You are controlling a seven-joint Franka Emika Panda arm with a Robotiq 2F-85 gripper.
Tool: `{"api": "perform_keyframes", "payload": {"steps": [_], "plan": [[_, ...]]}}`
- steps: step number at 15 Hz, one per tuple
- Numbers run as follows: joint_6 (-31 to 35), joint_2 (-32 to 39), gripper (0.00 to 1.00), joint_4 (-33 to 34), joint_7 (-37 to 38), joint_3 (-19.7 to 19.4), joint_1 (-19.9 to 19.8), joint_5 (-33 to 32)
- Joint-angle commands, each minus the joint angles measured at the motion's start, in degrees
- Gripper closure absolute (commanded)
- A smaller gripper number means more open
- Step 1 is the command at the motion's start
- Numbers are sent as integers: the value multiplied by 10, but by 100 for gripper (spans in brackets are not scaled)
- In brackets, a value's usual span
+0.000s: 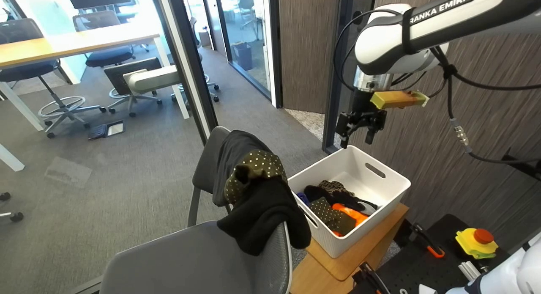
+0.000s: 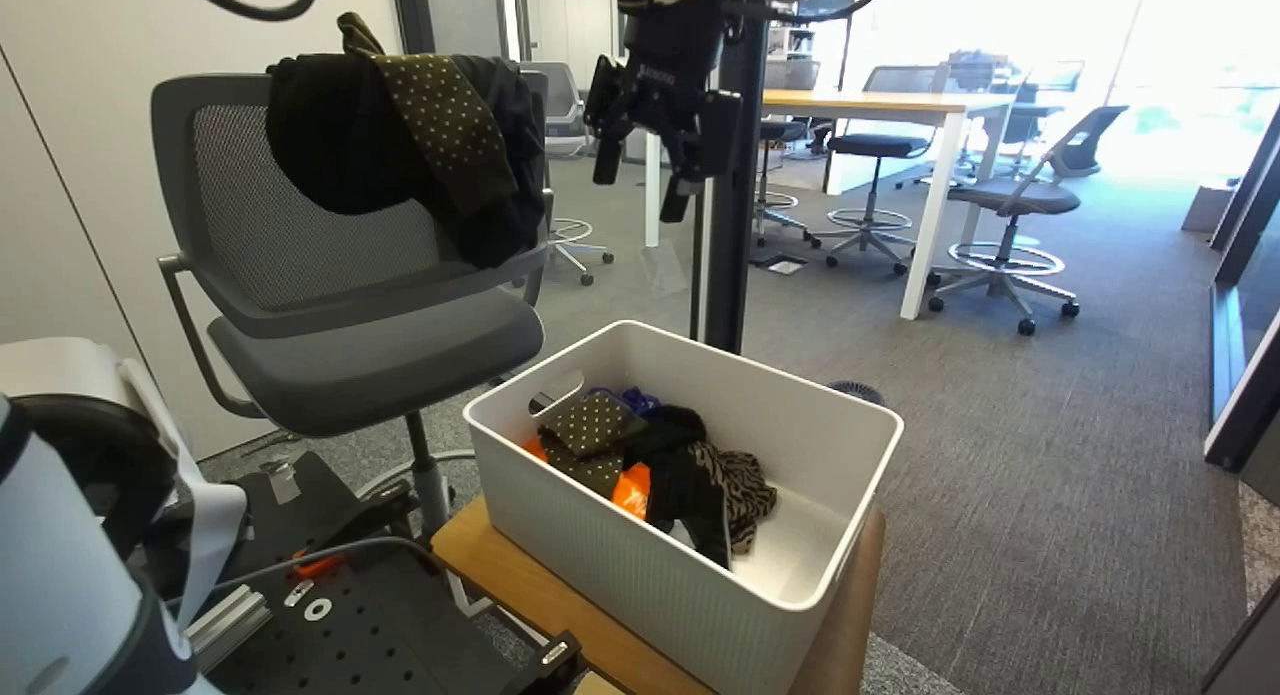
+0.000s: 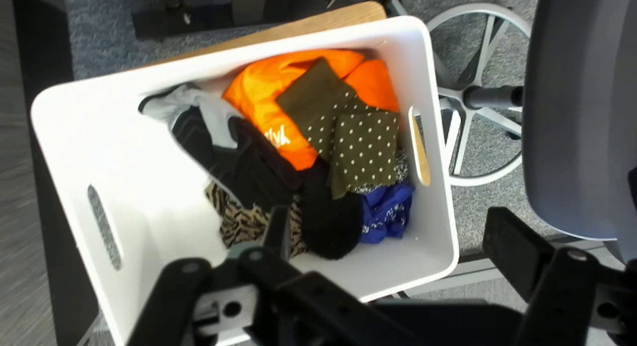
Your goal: Pick up the black cloth from the headrest of the chair and put it in the box
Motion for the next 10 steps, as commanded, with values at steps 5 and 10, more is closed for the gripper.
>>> {"api": "perform_keyframes", "payload": {"steps": [5, 10], "plan": [[-44, 73, 0, 3, 167, 27, 3, 105], [-67, 92, 0, -24, 267, 53, 19, 216]]}}
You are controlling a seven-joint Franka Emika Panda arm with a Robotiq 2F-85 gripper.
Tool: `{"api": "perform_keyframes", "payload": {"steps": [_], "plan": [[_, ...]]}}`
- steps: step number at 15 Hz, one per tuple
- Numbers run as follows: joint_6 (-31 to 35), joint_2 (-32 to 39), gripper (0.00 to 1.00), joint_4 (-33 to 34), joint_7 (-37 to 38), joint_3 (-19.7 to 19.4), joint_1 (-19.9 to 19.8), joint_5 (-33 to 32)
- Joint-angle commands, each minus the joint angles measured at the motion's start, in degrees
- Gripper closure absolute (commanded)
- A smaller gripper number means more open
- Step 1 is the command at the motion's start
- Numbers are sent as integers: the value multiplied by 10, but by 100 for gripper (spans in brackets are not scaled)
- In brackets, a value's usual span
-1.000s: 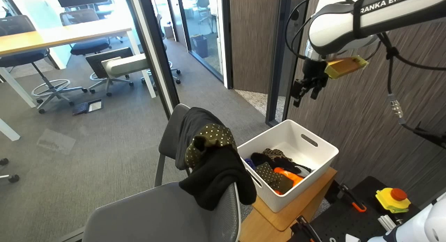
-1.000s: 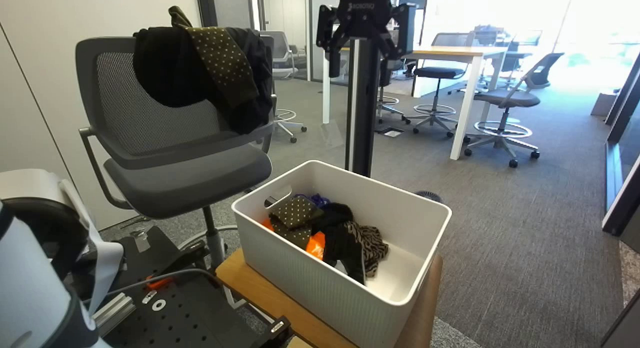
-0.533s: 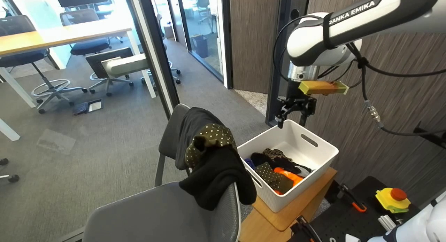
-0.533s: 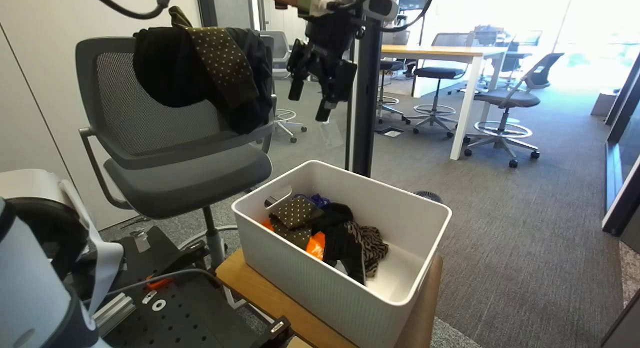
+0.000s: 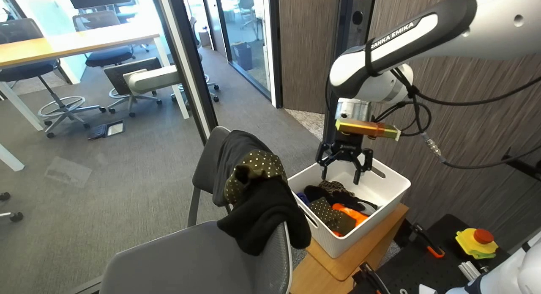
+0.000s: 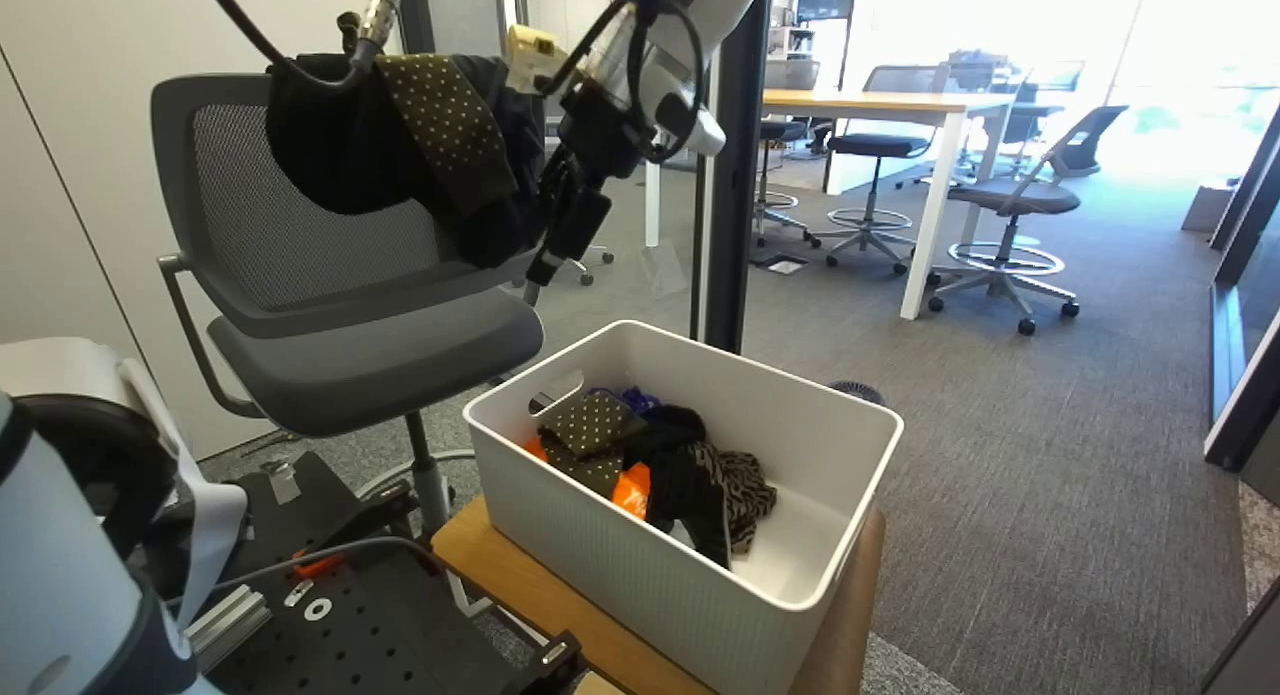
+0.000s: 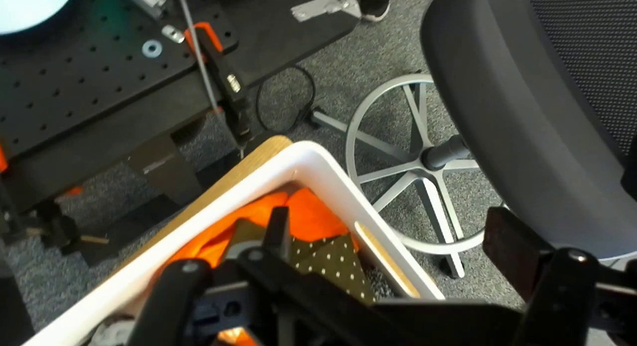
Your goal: Pick up the black cloth from the headrest of the chair and put it in the box
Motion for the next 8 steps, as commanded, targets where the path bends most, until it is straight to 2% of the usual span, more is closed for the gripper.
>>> {"api": "perform_keyframes", "payload": {"steps": [1, 8], "plan": [[-29, 1, 0, -12, 77, 18, 16, 88], [-79, -27, 0, -71, 133, 63, 58, 354]]}}
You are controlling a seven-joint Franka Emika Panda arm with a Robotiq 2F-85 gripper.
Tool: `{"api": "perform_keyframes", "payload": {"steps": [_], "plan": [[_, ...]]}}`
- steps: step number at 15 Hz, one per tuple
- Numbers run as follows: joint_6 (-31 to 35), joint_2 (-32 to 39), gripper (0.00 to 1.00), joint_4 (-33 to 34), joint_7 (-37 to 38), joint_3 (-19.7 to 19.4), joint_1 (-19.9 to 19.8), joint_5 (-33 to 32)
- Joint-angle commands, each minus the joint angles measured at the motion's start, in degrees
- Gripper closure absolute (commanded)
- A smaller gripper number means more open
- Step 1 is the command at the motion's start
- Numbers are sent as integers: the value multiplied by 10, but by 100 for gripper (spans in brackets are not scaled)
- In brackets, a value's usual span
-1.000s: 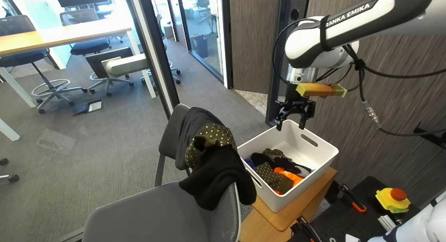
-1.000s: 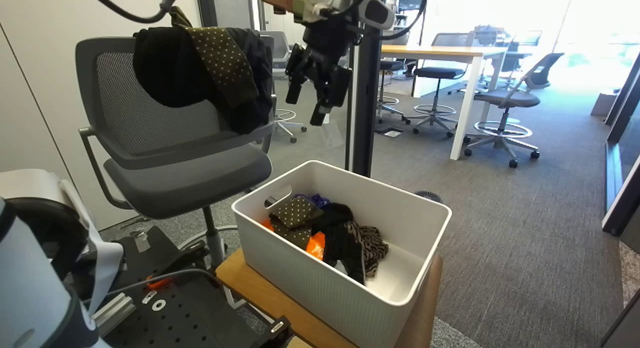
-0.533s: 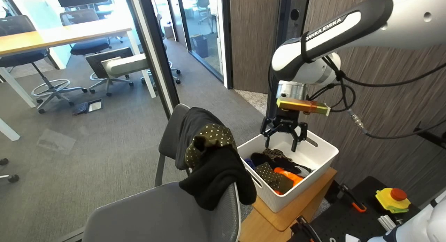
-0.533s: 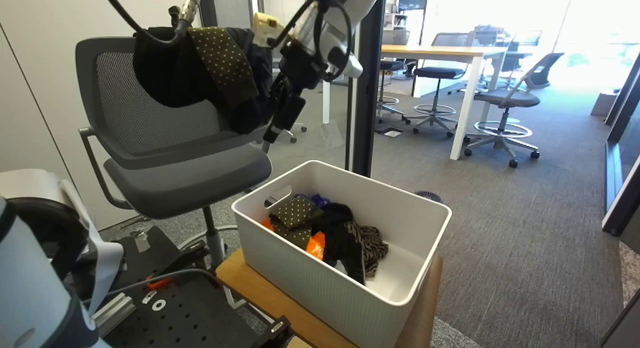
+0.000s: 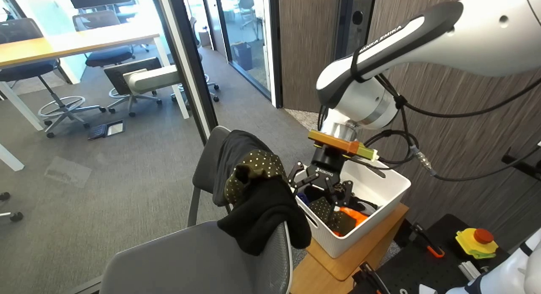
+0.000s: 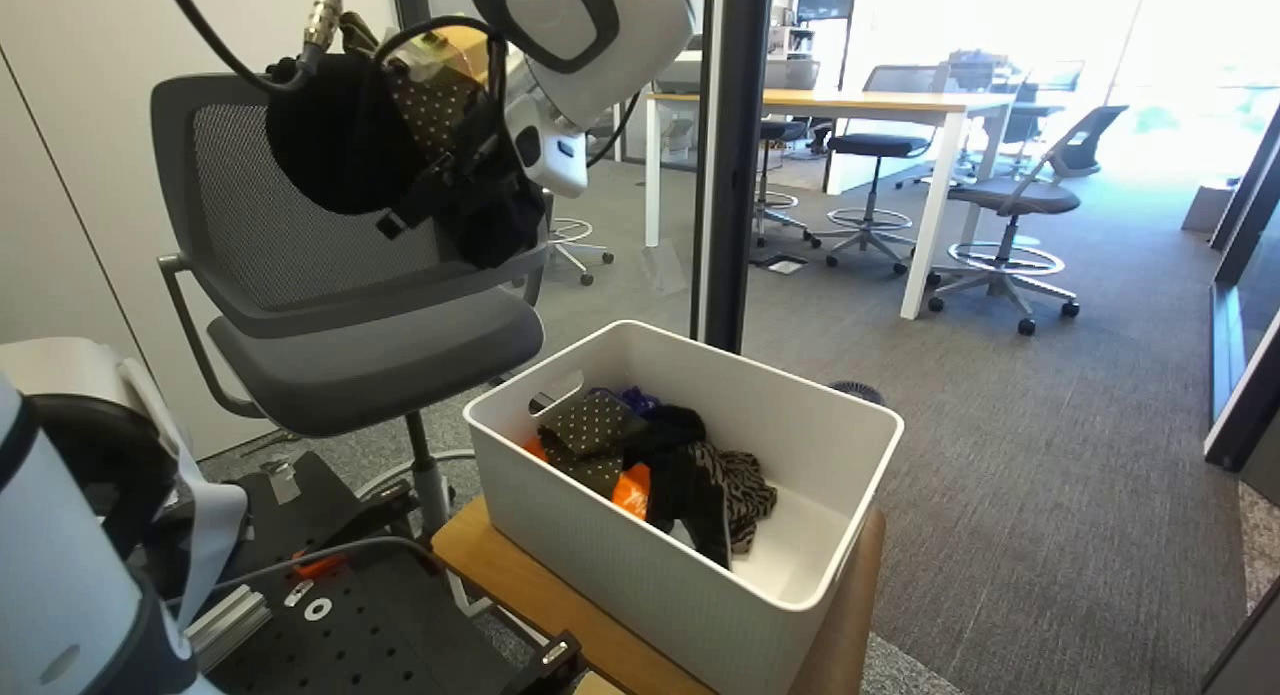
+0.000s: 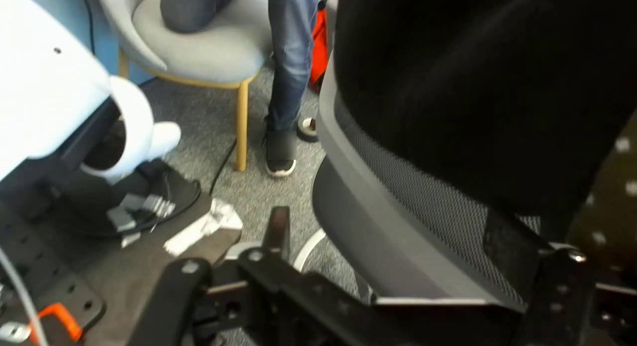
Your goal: Pick up the black cloth from the headrest of the chair and put it in the box
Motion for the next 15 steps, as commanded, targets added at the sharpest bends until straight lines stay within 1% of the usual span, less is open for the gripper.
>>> {"api": "perform_keyframes", "payload": {"steps": [1, 3, 5, 8, 10, 15], "plan": [[-32, -25, 0, -27, 45, 19, 18, 121], [-41, -28, 0, -40, 72, 28, 25, 169], [-48, -35, 0, -55, 110, 36, 30, 187], [-76, -29, 0, -64, 140, 37, 30, 203], [-89, -26, 0, -68, 140, 37, 30, 209], [-104, -4, 0, -61, 94, 37, 30, 224]]}}
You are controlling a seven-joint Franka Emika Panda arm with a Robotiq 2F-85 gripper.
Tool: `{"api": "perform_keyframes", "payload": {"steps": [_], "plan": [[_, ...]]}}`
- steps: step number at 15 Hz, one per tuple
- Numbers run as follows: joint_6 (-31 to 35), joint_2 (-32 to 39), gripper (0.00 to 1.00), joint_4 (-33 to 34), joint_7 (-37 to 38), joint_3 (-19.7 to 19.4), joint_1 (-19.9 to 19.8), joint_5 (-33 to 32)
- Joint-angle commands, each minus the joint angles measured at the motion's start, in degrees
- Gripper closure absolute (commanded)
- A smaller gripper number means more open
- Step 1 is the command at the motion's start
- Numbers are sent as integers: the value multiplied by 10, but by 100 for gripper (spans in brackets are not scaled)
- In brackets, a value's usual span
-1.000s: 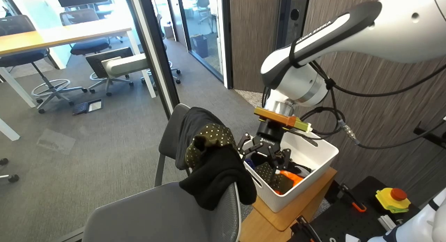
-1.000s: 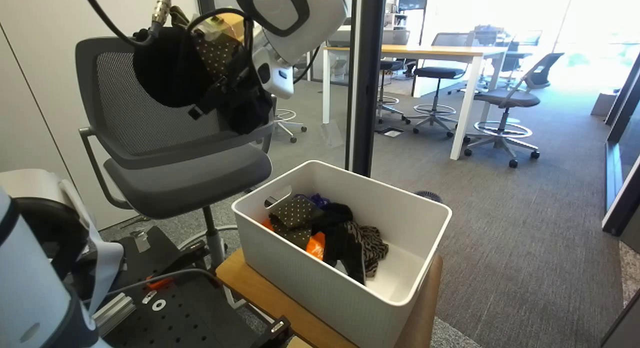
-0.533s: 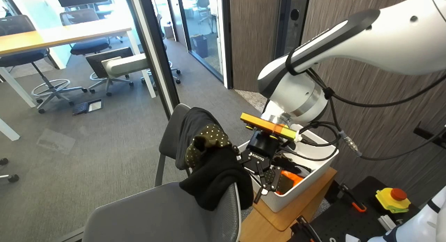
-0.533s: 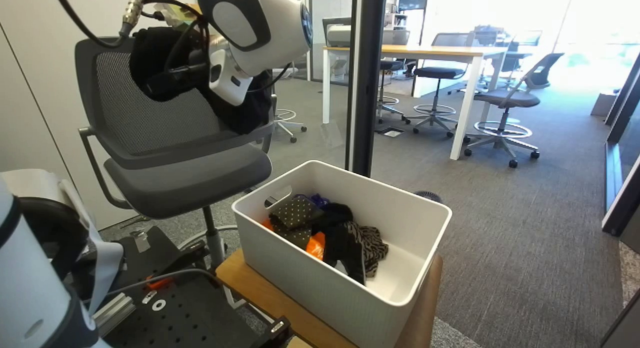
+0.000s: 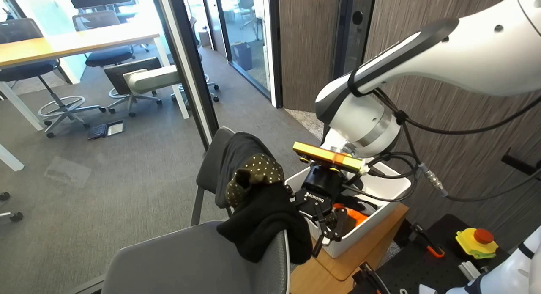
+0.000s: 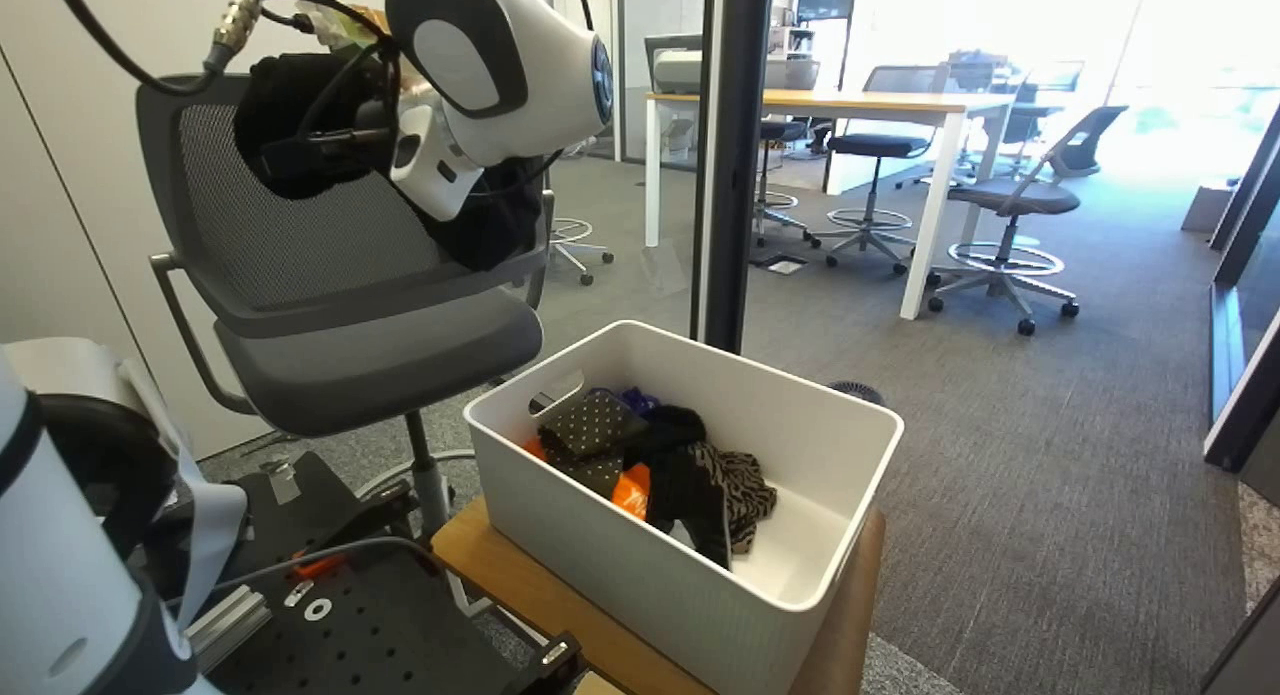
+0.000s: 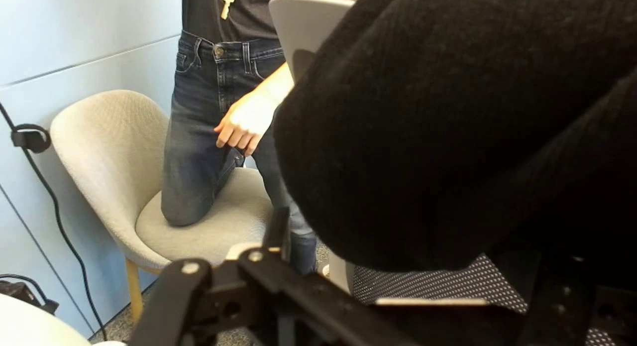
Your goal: Pick up the black cloth from the headrest of the chair and put it in the box
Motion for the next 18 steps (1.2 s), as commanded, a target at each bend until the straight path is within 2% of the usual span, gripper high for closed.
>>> {"api": "perform_keyframes", "payload": {"steps": [1, 6, 7, 8, 15, 18], "plan": [[-20, 8, 0, 2, -30, 2, 1, 30], [-33, 31, 0, 3, -93, 2, 3, 61], [-30, 33, 6, 3, -110, 3, 4, 61], [-27, 35, 26, 2, -121, 3, 4, 61], [-27, 50, 81, 5, -177, 2, 5, 54], [-21, 42, 99, 1, -186, 1, 4, 46]]}}
